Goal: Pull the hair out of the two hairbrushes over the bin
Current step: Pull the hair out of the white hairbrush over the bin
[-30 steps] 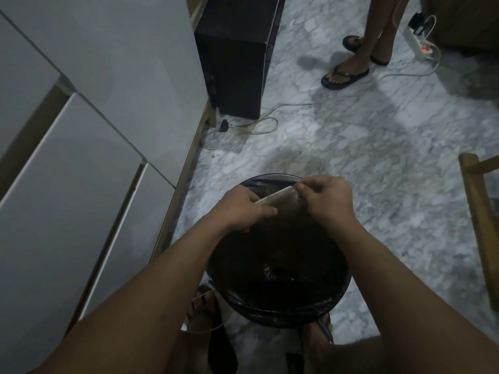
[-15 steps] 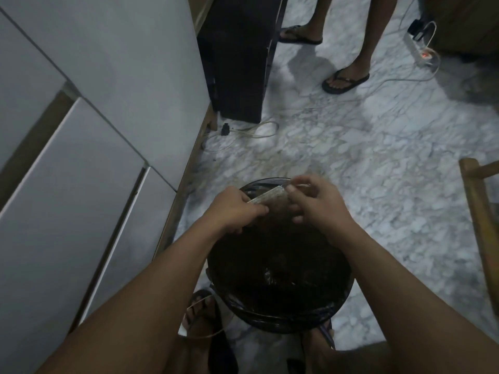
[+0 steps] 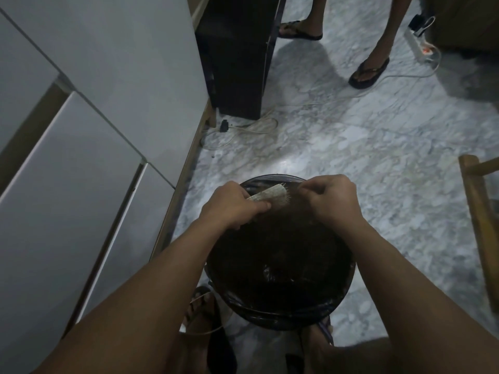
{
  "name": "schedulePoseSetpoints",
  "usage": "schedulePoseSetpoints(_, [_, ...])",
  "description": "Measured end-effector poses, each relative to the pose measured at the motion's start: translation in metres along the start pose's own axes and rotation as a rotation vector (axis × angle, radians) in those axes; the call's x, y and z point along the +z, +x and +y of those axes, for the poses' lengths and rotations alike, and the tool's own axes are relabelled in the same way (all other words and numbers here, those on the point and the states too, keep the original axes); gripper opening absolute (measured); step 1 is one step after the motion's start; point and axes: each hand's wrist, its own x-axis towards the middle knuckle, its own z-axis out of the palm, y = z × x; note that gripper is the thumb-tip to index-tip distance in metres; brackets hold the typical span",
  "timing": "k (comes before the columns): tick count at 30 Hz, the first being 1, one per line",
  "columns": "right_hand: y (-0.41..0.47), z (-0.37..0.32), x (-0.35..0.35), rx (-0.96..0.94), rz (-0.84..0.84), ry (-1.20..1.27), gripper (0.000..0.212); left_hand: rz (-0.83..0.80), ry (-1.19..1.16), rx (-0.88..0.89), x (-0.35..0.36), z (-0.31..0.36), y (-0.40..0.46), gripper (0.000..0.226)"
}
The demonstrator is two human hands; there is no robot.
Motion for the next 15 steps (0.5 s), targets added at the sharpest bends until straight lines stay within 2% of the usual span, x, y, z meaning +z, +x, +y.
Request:
schedulePoseSetpoints(5, [-0.001,-0.003,-0.003,0.026,0.083,0.001,0.012,0.071,0.040,-0.014,-0.002,-0.002,0.005,0.048])
schedulePoseSetpoints(8, [0.001,-0.004,-0.004,0.083,0.092,0.033,0.011,0.172,0.104,-0.011,-0.004,-0.006,0.007,0.049])
schedulePoseSetpoints(11, [0.003,-0.003,-0.008,0.149,0.053,0.047,0.007,0.262,0.185,0.010,-0.005,-0.008,0.006,0.048])
schedulePoseSetpoints(15, [0.001,-0.001,-0.009,0.129,-0.115,-0.003,0.016,0.222,0.145,0.042,0.000,-0.011,0.006,0.043])
